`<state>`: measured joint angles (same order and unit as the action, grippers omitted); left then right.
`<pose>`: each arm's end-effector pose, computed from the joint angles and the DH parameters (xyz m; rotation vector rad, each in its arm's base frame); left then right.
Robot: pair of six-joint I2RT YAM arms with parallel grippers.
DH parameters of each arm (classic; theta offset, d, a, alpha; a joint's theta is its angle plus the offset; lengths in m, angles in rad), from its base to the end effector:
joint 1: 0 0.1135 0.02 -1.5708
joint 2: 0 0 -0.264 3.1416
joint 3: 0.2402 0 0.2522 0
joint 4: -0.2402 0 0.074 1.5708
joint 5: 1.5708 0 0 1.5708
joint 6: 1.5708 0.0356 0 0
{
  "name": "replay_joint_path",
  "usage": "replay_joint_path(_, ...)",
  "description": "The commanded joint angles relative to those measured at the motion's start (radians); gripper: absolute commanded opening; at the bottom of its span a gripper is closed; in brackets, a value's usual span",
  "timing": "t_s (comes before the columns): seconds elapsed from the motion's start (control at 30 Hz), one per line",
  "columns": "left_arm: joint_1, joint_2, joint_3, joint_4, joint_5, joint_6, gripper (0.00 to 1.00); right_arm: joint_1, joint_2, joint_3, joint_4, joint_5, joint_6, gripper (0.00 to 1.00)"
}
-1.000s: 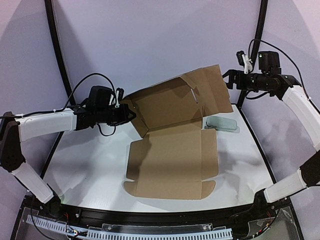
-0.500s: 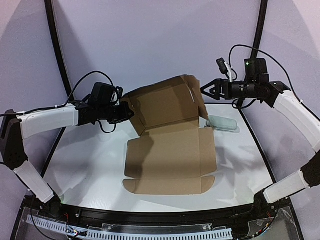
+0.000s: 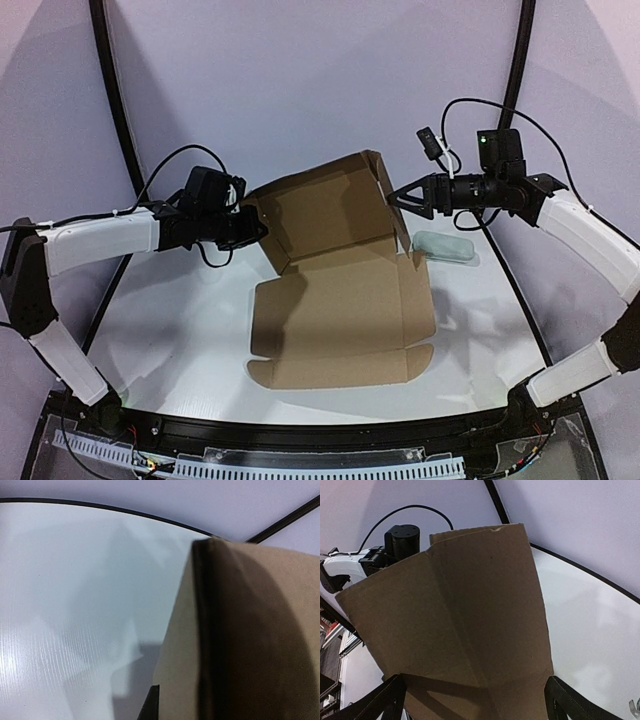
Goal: Fold the paper box
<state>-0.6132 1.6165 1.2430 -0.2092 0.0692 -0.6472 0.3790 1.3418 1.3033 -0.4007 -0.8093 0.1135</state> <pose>0.3040 -0.2169 0.2834 0.0037 2.2633 -0.7816 0.2658 0.1336 0.3792 -0.7902 1.8778 1.1209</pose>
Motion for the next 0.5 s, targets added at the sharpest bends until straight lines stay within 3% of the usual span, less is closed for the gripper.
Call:
replay_joint_path(0.0, -0.001, -0.002, 0.036, 0.005, 0.057, -0.010, 0.01, 0.011, 0.031, -0.001, 0.047, -0.039, -0.061, 0.98)
replay_joint_path(0.27, 0.000, -0.001, 0.050, -0.005, 0.063, -0.005, 0.01, 0.051, 0.117, 0.043, 0.064, 0.007, -0.071, 0.98)
replay_joint_path(0.47, 0.000, -0.002, 0.057, -0.021, 0.040, -0.004, 0.01, 0.118, 0.116, 0.019, 0.134, 0.261, -0.065, 0.95)
